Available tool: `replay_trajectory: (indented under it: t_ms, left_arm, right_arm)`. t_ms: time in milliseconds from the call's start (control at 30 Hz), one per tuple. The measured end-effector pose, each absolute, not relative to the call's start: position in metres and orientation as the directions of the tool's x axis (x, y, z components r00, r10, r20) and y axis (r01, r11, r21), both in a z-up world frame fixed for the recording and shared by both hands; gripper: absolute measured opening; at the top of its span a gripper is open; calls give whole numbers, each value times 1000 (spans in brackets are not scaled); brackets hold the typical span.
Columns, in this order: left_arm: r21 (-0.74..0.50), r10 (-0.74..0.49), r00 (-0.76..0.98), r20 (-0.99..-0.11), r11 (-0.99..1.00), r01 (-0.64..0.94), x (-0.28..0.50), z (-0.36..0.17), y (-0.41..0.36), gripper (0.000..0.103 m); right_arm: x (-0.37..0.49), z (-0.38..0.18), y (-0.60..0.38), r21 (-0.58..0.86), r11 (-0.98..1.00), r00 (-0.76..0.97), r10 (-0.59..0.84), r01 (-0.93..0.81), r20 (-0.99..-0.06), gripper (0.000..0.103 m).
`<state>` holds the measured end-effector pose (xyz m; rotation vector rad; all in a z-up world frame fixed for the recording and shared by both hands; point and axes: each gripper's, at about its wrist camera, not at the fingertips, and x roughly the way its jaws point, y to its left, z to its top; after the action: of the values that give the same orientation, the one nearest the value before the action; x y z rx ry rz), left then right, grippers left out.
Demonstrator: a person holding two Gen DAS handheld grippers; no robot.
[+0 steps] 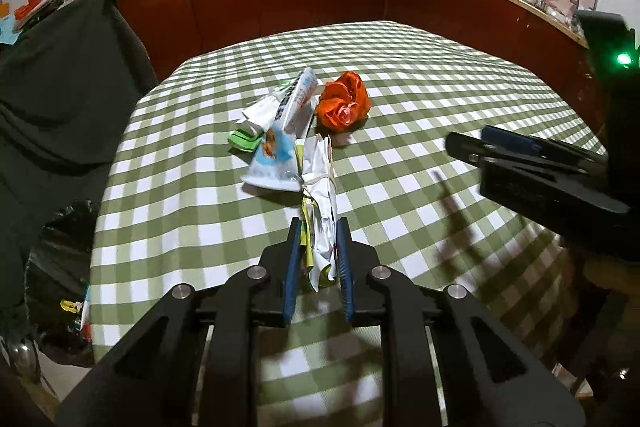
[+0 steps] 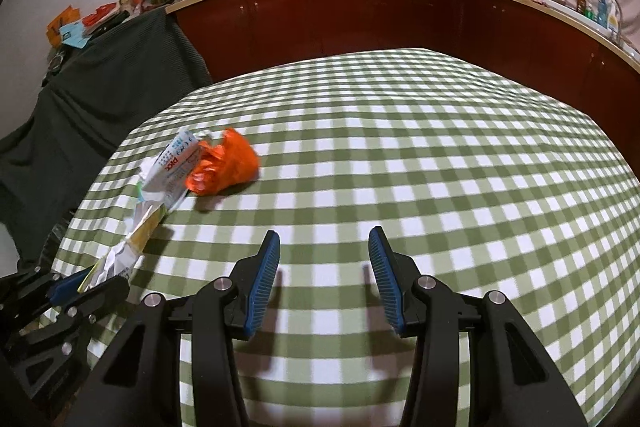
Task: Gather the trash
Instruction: 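Carry the wrapper to the bin with left tool while right tool grasps white tube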
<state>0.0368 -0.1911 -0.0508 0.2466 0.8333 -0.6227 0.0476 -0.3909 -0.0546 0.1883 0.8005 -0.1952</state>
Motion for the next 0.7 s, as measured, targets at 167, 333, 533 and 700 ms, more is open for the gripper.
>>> replay_trajectory:
  t_ms: [167, 333, 533, 700]
  left_arm:
    - [-42, -421, 520, -744, 805, 592, 33, -46, -177, 17]
    - [-39, -403, 558, -725, 833, 552, 33, -36, -153, 17]
    - [-17, -336, 623, -706, 888, 460, 46, -27, -112, 17]
    - [23, -251, 675, -694, 929, 369, 62, -23, -72, 17]
  right_arm:
    - [55, -52, -375, 91, 972, 685, -86, 217, -724, 46]
    - [65, -51, -356, 91, 979, 685, -59, 180, -726, 46]
    - [82, -50, -328, 123, 984, 686, -1, 131, -728, 46]
    - [99, -50, -303, 131, 987, 678, 32, 96, -735, 46]
